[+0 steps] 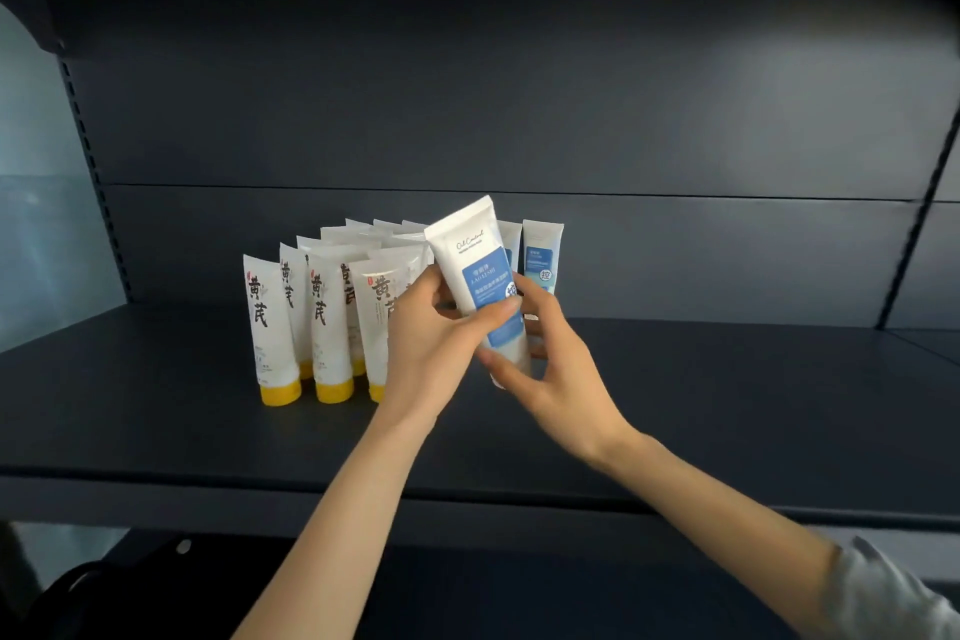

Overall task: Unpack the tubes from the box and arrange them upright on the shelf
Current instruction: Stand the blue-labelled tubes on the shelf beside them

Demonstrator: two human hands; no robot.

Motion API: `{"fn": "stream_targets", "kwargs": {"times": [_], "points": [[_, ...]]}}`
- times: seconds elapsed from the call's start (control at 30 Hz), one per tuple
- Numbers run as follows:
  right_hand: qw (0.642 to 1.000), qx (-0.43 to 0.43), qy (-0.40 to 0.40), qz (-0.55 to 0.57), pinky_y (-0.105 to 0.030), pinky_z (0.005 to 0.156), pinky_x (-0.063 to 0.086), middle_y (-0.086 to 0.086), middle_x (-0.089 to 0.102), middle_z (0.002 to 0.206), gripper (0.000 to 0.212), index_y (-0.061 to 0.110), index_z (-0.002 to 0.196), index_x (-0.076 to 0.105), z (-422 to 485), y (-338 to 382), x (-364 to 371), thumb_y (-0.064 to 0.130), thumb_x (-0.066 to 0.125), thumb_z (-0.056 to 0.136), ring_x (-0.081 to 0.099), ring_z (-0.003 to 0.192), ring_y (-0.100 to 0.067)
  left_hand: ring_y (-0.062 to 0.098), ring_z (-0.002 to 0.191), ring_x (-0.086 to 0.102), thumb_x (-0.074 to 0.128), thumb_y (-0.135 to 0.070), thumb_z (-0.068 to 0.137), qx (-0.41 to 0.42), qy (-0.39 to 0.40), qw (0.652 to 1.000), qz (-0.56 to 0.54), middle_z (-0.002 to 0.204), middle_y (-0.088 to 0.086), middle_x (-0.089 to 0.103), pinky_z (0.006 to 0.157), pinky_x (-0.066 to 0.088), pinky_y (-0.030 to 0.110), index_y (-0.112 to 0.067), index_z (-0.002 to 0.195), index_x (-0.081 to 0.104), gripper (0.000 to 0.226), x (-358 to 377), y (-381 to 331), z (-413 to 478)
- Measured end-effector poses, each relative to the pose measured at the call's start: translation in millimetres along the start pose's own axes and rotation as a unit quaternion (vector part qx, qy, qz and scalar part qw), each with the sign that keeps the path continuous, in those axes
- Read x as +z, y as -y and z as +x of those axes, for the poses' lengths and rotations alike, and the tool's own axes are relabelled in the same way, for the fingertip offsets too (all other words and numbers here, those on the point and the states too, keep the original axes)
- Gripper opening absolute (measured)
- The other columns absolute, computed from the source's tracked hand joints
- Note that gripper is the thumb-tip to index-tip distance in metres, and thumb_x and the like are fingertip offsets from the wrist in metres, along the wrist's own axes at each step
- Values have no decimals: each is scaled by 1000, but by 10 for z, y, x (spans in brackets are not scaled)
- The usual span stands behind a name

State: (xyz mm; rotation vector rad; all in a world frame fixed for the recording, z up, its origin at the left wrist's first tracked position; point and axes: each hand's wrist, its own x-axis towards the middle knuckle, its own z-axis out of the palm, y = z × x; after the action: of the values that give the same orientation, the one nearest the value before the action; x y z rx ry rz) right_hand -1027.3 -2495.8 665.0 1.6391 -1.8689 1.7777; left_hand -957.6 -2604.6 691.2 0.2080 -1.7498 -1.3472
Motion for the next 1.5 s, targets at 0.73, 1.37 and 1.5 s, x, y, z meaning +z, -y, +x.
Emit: {"fn": "stream_targets", "kwargs": {"times": [0.73,1.37,1.5], "points": [[983,115,-144,-4,-39,91,53,1,60,118,61,21,136,40,1029,-363,172,25,71,84,60,106,-18,2,143,8,6,-70,80,71,136,840,521,157,-13,16,115,8,27,-27,151,11,83,-922,88,-472],[955,254,-121,-95,-27,87,42,-11,53,129,58,6,126,38,1264,-1417,587,18,74,81,52,118,-24,-1,144,-1,-20,-74,65,9,150,771,619,157,-19,5,115,-4,28,-34,150,7,98,-1376,367,-588],[956,250,-116,-101,-33,93,46,-11,52,132,58,7,128,37,1267,-1411,612,15,72,82,51,123,-25,0,144,4,-16,-74,67,18,151,783,603,157,-17,12,114,-3,27,-33,150,14,98,-1368,387,-570]]}}
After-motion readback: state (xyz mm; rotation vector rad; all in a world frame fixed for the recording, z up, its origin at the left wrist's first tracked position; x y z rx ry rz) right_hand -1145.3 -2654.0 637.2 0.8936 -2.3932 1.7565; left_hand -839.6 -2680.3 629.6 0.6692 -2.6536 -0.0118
